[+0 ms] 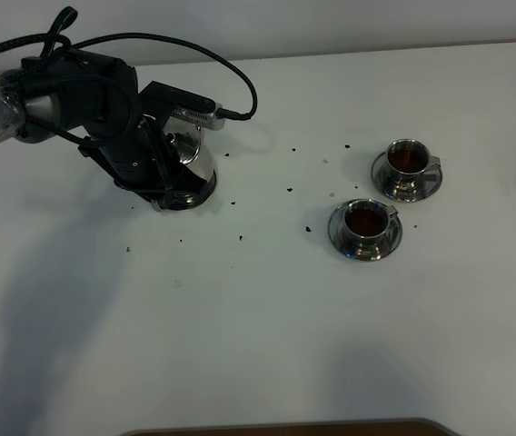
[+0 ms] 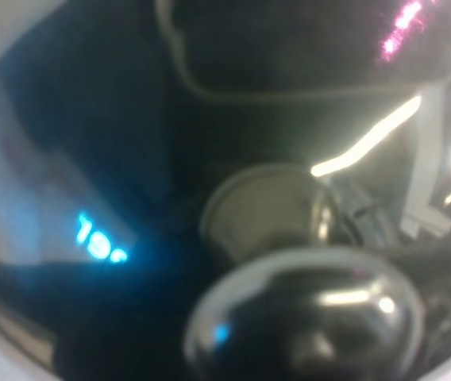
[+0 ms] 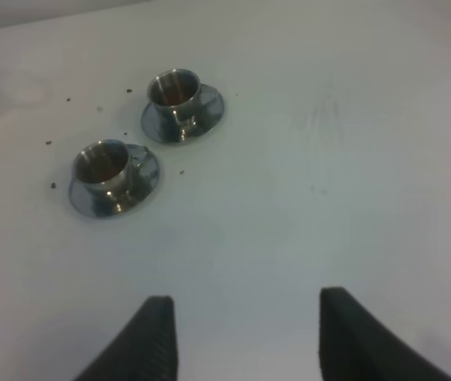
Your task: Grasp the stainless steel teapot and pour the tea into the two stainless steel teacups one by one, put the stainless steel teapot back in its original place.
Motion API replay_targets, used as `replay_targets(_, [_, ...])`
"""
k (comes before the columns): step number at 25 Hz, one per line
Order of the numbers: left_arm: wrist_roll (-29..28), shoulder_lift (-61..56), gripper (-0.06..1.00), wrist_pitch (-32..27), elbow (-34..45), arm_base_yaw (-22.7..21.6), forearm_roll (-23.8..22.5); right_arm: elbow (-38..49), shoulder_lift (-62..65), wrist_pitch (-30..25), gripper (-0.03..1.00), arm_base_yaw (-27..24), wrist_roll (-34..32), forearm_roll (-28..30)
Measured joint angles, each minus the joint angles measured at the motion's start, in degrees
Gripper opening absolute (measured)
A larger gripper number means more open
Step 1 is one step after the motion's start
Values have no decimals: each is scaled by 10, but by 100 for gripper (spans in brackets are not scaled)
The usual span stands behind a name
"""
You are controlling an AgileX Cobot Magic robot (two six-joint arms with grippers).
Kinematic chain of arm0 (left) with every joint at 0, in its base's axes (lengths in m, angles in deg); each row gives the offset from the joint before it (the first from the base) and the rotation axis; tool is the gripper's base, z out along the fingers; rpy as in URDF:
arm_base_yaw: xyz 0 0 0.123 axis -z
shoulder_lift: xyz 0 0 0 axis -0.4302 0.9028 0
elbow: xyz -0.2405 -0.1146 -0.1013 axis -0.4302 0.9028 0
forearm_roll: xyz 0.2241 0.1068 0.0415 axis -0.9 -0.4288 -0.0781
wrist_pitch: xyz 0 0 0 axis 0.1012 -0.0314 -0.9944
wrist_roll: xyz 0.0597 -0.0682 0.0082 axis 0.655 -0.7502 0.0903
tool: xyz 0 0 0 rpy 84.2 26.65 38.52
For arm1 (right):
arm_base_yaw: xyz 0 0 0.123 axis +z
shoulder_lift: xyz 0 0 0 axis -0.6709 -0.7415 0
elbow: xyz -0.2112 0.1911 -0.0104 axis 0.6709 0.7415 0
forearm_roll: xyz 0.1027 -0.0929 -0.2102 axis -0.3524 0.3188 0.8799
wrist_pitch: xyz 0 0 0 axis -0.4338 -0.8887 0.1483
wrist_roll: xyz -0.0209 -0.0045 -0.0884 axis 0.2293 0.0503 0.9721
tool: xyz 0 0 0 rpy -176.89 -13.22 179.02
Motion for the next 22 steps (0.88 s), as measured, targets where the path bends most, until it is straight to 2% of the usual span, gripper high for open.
replay_targets(6, [0,0,41,-17,0,0,0,0,0,0,42,0,0,0])
replay_targets(10, [0,0,47,-32,0,0,0,0,0,0,42,0,0,0])
replay_targets(16, [0,-7,48,-58,0,0,0,0,0,0,42,0,0,0])
replay_targets(22, [1,-50,48,-141,0,0,0,0,0,0,42,0,0,0])
